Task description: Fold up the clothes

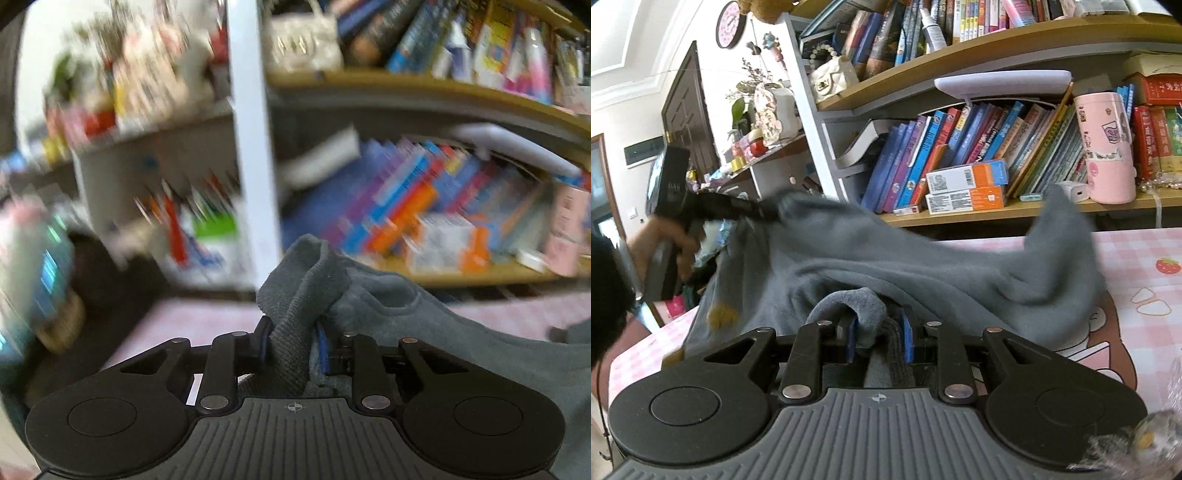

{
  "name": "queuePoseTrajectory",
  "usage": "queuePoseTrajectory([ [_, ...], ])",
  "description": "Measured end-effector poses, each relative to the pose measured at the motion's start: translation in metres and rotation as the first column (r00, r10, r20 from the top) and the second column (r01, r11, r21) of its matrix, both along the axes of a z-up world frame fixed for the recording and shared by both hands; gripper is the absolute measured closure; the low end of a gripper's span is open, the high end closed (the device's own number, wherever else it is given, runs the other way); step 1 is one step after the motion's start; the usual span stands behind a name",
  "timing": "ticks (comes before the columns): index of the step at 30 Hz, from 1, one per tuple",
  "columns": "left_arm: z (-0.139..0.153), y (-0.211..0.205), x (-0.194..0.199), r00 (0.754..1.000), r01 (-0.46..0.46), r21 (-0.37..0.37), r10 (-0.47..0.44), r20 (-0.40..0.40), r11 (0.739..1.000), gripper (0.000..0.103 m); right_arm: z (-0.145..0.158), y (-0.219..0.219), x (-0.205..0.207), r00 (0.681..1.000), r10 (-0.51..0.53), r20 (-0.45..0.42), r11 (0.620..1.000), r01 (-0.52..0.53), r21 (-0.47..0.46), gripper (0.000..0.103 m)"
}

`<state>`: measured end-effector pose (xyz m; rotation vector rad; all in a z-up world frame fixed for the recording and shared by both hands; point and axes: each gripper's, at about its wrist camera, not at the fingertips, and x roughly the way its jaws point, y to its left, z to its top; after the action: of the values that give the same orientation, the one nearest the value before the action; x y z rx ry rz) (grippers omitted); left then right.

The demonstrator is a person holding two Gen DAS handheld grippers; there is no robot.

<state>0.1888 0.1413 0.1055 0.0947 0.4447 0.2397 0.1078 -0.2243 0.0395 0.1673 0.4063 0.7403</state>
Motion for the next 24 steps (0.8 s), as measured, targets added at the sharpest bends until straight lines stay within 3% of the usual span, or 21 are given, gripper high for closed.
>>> queuePoseTrajectory([
  [3,-0.007,0.008,0.015,0.992,-0.069,0.062,0.074,-0.098,0.996,0.046,-0.004,0.001,0.005,0.998,-0.057,-0.023,0.997,0.055,-0.054,0.081],
  [7,-0.025,0.009,-0.003,0.989,-0.067,0.097,0.079,-0.127,0.993,0.033,-0.01,-0.002,0.013,0.989,-0.133,-0.071,0.987,0.126,-0.099,0.081],
  [14,-0.056,0.009,-0.057,0.982,-0.027,0.068,0.039,-0.185,0.997,0.027,-0.014,-0.002,0.014,0.985,-0.157,-0.068,0.98,0.148,-0.13,0.081],
  [19,-0.069,0.004,-0.094,0.984,-0.028,0.049,0.036,-0.174,0.998,0.024,-0.013,-0.001,0.014,0.984,-0.164,-0.061,0.978,0.155,-0.138,0.081],
  [24,-0.077,-0.005,-0.13,0.99,-0.015,0.032,0.019,-0.141,0.999,0.024,-0.005,0.0,0.0,0.986,-0.162,0.04,0.977,0.166,-0.137,0.083],
])
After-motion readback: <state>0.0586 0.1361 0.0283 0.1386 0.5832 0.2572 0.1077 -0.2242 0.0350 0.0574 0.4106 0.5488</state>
